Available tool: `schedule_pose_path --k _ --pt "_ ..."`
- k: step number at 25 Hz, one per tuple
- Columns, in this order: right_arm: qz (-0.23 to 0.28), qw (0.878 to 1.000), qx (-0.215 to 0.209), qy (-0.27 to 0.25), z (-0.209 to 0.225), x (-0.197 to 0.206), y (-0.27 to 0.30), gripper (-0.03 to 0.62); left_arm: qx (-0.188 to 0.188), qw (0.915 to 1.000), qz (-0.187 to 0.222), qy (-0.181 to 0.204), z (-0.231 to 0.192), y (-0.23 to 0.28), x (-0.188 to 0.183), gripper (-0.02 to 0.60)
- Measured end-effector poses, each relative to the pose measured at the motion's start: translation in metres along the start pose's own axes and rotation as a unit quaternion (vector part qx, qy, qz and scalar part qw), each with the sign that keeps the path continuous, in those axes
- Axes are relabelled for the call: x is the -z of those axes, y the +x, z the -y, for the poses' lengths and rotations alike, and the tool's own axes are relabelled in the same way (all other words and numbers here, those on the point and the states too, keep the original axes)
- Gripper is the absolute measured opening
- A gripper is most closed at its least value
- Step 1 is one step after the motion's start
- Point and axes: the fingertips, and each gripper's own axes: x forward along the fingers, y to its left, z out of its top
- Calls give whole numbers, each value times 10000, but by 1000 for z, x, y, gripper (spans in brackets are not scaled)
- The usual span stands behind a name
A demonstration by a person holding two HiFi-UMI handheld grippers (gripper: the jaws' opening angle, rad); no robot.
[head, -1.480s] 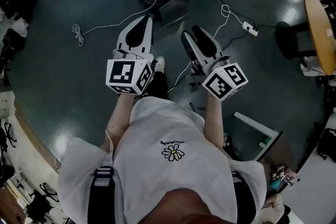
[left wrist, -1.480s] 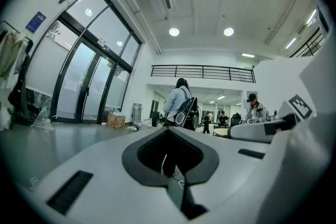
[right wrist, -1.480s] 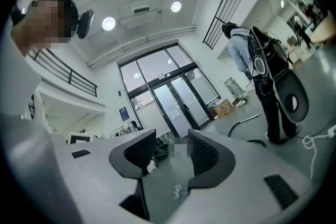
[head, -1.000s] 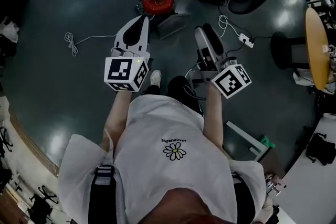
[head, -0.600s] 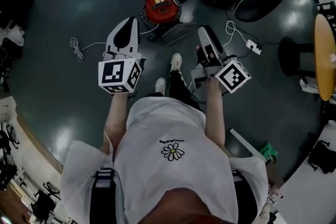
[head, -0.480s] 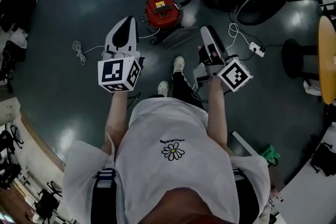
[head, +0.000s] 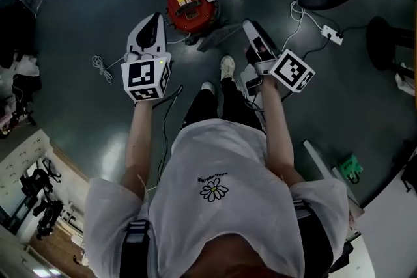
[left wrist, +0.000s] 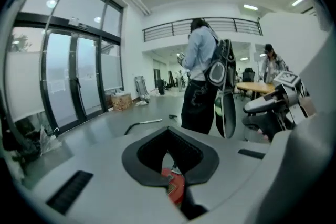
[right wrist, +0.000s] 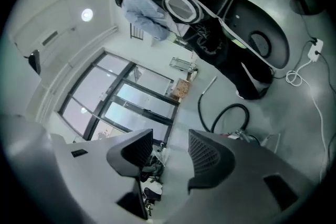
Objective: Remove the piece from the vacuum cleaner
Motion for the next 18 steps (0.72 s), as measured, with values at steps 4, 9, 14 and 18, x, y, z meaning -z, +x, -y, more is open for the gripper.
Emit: schedule_pose_path --k 4,9,14,18 --pt "-378 9930 780 803 87 30 31 222 423 9916 -1003 696 17 73 76 5" --pt "-669 9620 1705 2026 203 90 75 222 1358 9619 -2287 640 50 151 206 5" --pt "-793 9331 2645 2302 311 119 114 222 1857 9321 -2995 840 61 214 295 5" --pt "-992 9149 3219 2226 368 144 129 222 2057 9046 -3554 1145 62 232 352 5"
